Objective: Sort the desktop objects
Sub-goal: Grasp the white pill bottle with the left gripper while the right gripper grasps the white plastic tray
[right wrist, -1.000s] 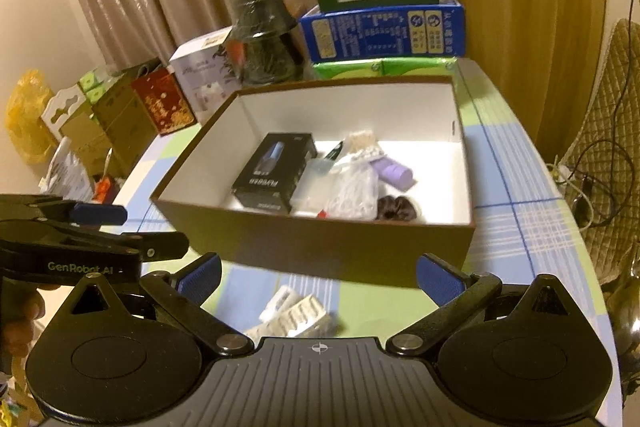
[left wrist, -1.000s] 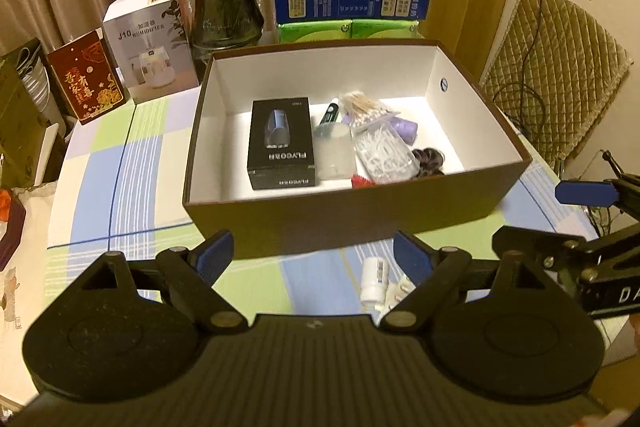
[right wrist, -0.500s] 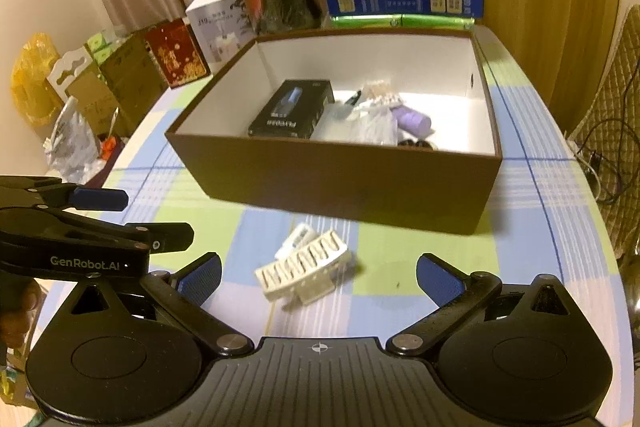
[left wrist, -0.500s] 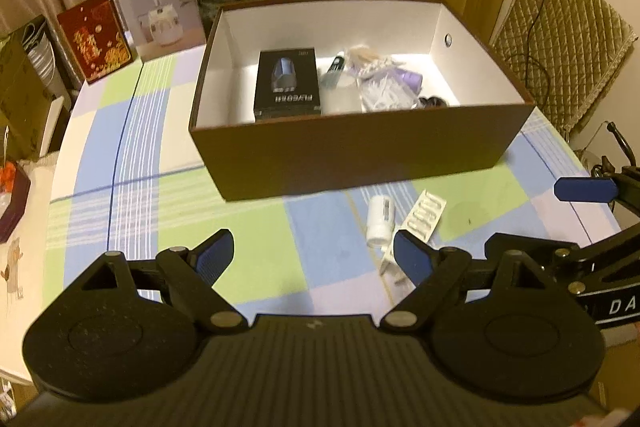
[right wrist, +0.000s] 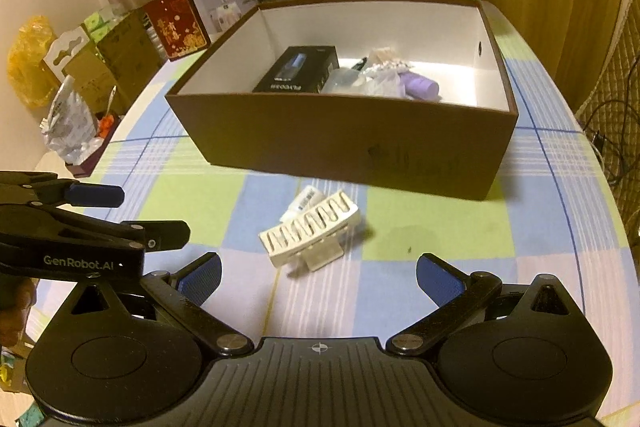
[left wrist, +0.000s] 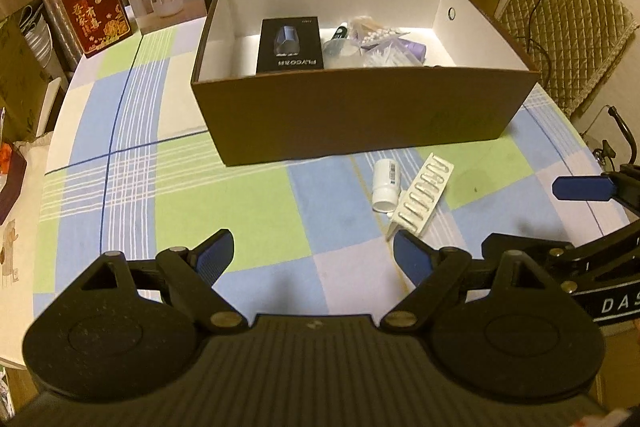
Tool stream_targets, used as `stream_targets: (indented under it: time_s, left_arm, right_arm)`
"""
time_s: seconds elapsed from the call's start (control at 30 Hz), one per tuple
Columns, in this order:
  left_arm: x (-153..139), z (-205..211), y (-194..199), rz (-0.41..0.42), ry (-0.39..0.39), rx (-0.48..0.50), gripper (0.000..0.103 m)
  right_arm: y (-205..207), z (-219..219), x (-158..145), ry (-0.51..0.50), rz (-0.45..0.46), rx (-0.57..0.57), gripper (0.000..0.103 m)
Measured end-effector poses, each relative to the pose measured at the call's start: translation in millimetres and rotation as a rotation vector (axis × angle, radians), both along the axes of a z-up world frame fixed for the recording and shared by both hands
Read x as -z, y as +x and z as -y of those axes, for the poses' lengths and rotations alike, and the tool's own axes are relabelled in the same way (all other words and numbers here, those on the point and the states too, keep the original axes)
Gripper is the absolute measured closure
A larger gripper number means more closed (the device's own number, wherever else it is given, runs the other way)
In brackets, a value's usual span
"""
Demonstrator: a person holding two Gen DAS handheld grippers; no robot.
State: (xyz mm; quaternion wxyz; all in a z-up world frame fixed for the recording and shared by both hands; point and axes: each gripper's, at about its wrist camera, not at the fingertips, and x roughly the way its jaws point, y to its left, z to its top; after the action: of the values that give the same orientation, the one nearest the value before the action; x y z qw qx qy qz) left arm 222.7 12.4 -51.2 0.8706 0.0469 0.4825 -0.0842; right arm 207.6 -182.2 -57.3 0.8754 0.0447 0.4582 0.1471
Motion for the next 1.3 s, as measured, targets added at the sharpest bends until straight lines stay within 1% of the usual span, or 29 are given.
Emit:
stream_targets:
  time_s: [0.3,0.5,0.67,0.7,0.77,1.03,1.3]
  left_arm:
    - [13.6,-11.6,4.5,-0.031,0.016,-0.002,0.019]
    - [22.6,-16.9,13.5,-0.048,0.021,-0.001,0.019]
    - [30.3,-22.7,23.3,-0.064,0.026,-0.004,0.019]
    - [31.7,-24.0,25.3,-0.066,0.027,-0.003,0.019]
    - [34.6,-26.3,30.1,-0.073,0.029,-0.002,0.019]
    - [44.6,-30.8,47.0,-0.09,0.029,0.016,0.019]
    - [53.2,-32.5,60.3,-0.107,0.029,0.029,0.019]
  right_arm:
    - [4.3,-2.1,17.7,0.001,-0.045,0.045,0.002]
    - [12.8,-4.5,22.9,-0.016,-0.032,0.091,0.002]
    - [21.4,-11.7,28.9,-0.038,-0.029,0.093,0.003]
    - [23.2,-13.6,30.3,-0.042,-0.026,0.09,0.004]
    - [27.0,-18.6,33.9,-0.053,-0.028,0.079,0.012]
    - [42.4,-27.3,43.1,-0.043,-0.043,0.087,0.023]
    - [59.4,-31.9,54.2,-0.023,-0.087,0.101,0.033]
